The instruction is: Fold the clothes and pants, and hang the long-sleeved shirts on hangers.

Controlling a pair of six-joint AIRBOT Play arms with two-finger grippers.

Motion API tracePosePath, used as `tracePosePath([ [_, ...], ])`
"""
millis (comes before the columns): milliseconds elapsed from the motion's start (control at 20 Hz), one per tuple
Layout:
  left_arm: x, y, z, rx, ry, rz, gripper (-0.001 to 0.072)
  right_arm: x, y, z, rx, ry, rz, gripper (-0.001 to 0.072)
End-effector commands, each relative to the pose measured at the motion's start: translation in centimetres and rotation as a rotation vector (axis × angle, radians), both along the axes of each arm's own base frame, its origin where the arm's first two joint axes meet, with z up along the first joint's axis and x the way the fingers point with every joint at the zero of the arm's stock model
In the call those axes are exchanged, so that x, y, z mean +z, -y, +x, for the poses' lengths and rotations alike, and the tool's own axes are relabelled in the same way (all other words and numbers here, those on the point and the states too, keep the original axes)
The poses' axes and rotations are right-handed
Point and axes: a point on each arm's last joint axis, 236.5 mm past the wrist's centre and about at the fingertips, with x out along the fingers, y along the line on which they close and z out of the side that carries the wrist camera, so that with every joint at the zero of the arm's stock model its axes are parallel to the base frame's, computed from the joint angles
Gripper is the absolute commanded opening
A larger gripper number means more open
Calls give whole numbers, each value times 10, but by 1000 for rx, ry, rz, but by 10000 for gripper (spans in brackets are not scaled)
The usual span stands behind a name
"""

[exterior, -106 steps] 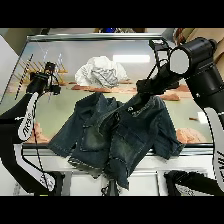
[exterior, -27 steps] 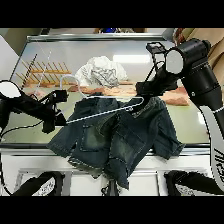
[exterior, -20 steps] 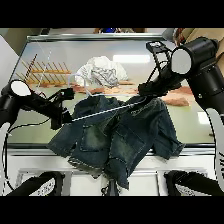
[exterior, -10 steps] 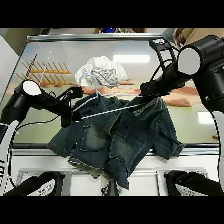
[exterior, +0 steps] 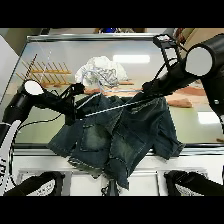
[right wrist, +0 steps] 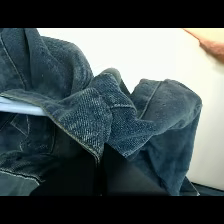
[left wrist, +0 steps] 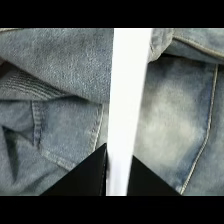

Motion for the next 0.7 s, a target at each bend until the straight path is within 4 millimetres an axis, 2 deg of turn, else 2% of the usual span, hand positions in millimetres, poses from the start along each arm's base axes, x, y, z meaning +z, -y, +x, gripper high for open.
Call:
tracePosePath([
  [0, -10, 5, 1, 8, -37, 6, 19, 16, -6, -6, 18, 41, 51, 34],
  [200, -13, 9, 0, -2, -46, 5, 19, 30, -40, -14, 98, 56, 194, 34],
  [450, -15, 7, -1, -15, -41, 13, 19, 46, -67, 1, 149, 158, 270, 33],
  [650, -15, 7, -1, -20, -36, 13, 19, 48, -108, -5, 262, 201, 298, 33],
])
